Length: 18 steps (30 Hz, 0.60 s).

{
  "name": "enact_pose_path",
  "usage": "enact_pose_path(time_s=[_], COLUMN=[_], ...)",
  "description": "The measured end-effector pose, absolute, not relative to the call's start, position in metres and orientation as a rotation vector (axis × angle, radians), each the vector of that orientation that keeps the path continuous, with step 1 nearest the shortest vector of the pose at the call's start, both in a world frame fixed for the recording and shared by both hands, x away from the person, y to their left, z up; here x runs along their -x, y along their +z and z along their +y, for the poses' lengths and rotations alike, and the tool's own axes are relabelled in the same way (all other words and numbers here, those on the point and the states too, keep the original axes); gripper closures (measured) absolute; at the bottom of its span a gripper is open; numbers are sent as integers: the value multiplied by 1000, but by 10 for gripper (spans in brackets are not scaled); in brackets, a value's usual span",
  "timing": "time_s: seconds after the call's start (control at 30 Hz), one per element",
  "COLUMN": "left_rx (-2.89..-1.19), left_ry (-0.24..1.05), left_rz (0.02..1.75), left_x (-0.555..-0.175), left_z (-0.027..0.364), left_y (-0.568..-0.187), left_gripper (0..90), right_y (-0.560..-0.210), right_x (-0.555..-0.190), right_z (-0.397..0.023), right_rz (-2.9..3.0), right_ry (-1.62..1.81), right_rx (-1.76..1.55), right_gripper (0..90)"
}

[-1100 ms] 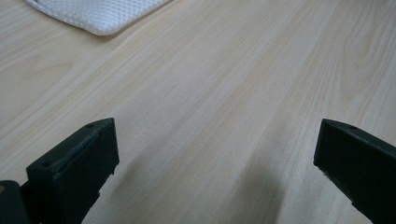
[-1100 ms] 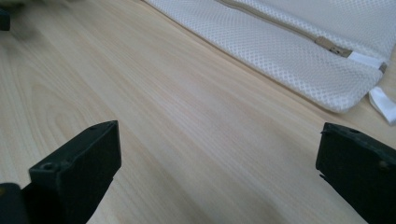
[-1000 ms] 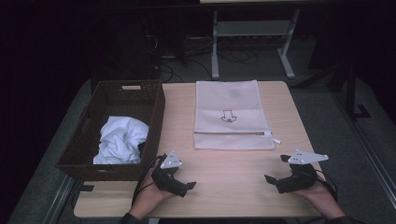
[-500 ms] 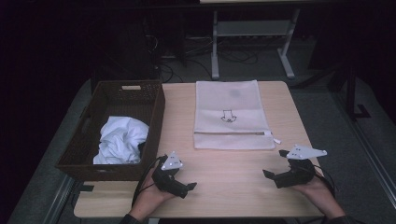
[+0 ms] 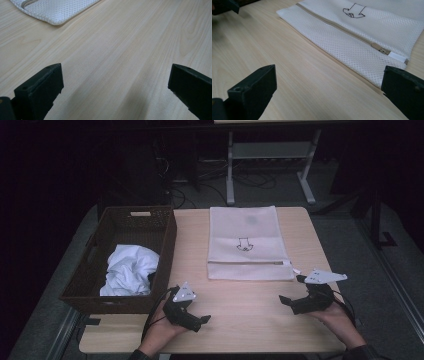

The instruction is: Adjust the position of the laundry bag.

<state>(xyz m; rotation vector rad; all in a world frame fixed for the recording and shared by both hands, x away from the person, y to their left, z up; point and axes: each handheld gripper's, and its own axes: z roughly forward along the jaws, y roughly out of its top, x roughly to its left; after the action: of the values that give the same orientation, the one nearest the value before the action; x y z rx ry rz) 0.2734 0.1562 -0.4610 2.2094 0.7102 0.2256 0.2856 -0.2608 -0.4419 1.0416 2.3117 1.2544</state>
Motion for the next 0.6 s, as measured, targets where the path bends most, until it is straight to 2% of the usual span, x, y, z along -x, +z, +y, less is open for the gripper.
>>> enact_pose_path(time_s=[0.6], left_rx=[-2210], left_ry=[217], left_rz=[704], left_x=[-274], left_z=[155], left_y=[-460], left_gripper=[0], right_y=[-438], right_x=[-304], right_z=[-257], right_rz=[2292], right_ry=[1261], right_rx=[-1047], right_gripper=[0])
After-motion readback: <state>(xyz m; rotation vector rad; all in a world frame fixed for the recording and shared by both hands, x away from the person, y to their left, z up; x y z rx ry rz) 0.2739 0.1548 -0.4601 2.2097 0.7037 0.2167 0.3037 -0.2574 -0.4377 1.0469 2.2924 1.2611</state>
